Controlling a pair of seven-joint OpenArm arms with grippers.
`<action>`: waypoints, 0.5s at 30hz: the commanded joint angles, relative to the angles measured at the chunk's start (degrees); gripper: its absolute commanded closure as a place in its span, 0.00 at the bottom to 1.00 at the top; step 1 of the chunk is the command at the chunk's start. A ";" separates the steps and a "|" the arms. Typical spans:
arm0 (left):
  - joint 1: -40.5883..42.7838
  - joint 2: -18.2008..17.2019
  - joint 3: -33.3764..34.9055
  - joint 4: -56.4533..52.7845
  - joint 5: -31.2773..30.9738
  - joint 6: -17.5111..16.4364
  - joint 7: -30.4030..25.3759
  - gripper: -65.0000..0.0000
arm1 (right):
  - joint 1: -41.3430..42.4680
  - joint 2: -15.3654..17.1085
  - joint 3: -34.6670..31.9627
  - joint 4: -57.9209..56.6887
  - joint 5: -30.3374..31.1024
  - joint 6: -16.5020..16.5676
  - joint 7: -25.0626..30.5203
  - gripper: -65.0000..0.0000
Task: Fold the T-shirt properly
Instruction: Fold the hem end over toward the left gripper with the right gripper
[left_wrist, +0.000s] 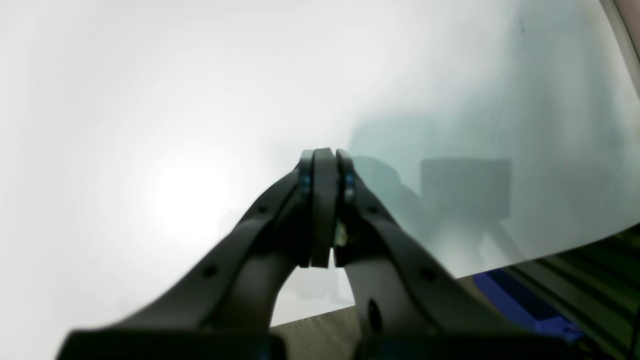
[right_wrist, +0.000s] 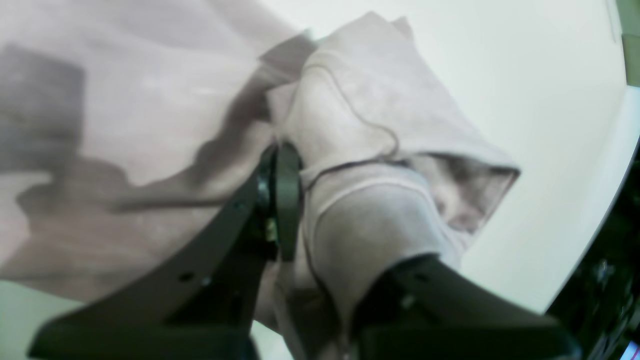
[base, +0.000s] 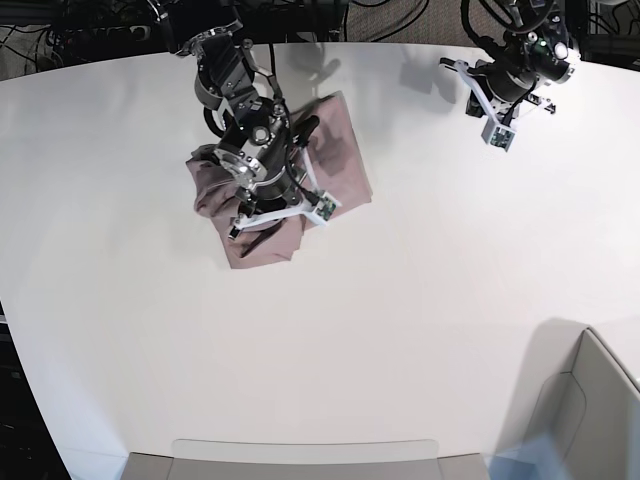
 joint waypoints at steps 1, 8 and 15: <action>-0.02 -0.22 -0.12 0.87 -0.65 -0.10 -0.94 1.00 | 1.11 -0.17 -1.05 0.95 -0.12 -0.97 0.70 1.00; -0.02 -0.13 -0.12 0.87 -0.65 -0.10 -0.94 1.00 | 0.93 -0.17 -6.41 3.94 -0.30 -5.19 0.70 1.00; -0.11 -0.13 -0.12 0.78 -0.65 -0.10 -0.94 1.00 | 0.93 -0.08 -11.60 4.12 -0.39 -6.42 0.70 1.00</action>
